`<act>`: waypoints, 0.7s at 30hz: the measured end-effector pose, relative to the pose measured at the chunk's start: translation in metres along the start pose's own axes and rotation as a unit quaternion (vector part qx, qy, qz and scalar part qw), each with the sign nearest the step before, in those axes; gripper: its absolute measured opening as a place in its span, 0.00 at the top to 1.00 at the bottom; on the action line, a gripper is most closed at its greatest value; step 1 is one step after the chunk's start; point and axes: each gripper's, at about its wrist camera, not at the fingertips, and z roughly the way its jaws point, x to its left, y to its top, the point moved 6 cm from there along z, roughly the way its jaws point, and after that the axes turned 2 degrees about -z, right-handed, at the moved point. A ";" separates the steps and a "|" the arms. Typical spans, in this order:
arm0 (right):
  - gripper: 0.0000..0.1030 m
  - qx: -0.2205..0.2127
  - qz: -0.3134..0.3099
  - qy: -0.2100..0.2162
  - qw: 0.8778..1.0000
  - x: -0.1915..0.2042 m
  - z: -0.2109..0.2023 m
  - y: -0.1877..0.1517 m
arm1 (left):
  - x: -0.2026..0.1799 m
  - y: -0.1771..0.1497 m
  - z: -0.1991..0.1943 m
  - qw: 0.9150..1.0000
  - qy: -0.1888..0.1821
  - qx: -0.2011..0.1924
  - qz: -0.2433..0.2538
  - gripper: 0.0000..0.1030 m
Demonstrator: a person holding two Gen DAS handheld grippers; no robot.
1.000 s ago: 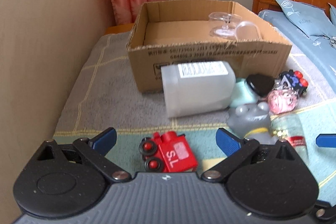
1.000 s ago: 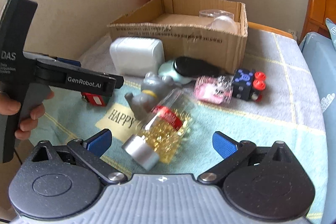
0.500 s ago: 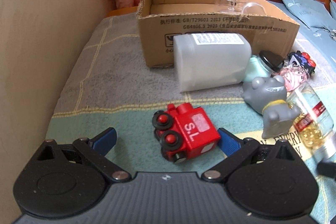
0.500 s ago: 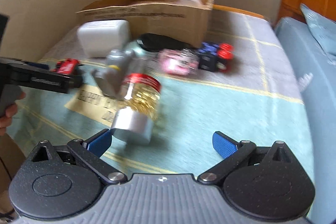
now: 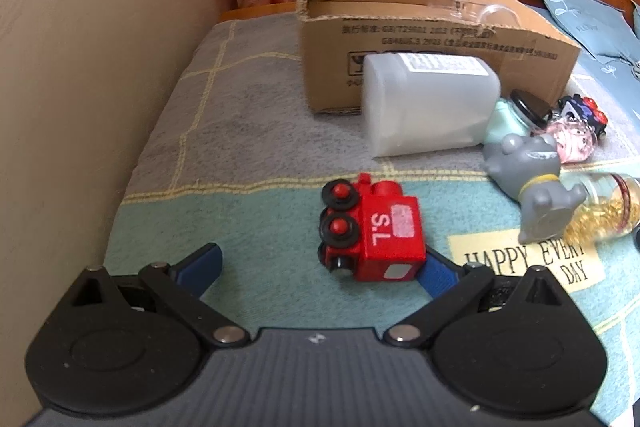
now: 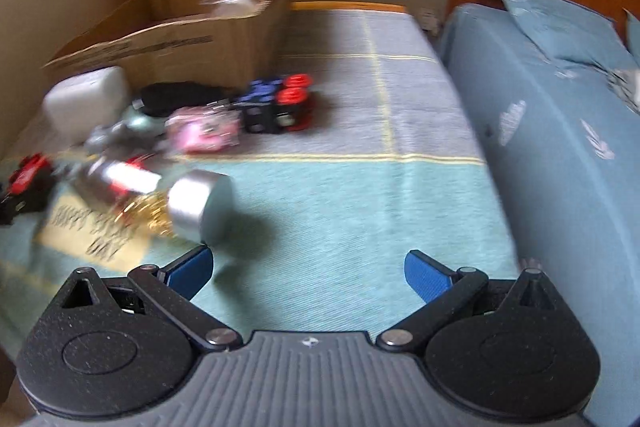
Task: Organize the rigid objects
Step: 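Grasp the red toy train with the left tool while the right tool grasps the vitamin bottle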
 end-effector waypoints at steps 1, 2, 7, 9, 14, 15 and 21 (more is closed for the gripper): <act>0.00 0.002 0.000 0.003 1.000 -0.001 0.000 0.000 | 0.001 0.000 0.000 1.000 -0.002 0.001 -0.003 0.02; 0.00 0.004 -0.003 0.009 1.000 0.001 -0.001 -0.001 | 0.002 -0.001 0.001 1.000 -0.004 0.001 -0.006 0.02; 0.00 0.005 -0.045 0.080 0.996 0.032 -0.015 -0.005 | 0.002 0.000 0.002 1.000 -0.009 0.000 -0.009 0.02; 0.00 -0.005 -0.057 0.112 0.992 0.046 -0.021 -0.003 | 0.002 0.000 0.002 1.000 -0.009 0.000 -0.008 0.02; 0.00 -0.001 -0.060 0.148 0.987 0.071 -0.012 0.008 | 0.002 0.000 0.002 1.000 -0.011 -0.002 -0.007 0.02; 0.00 -0.002 -0.058 0.148 0.987 0.074 -0.008 0.010 | 0.002 0.000 0.002 1.000 -0.012 -0.002 -0.007 0.02; 0.00 -0.003 -0.042 0.097 0.994 0.088 0.007 0.022 | 0.002 0.000 0.002 1.000 -0.016 -0.003 -0.005 0.01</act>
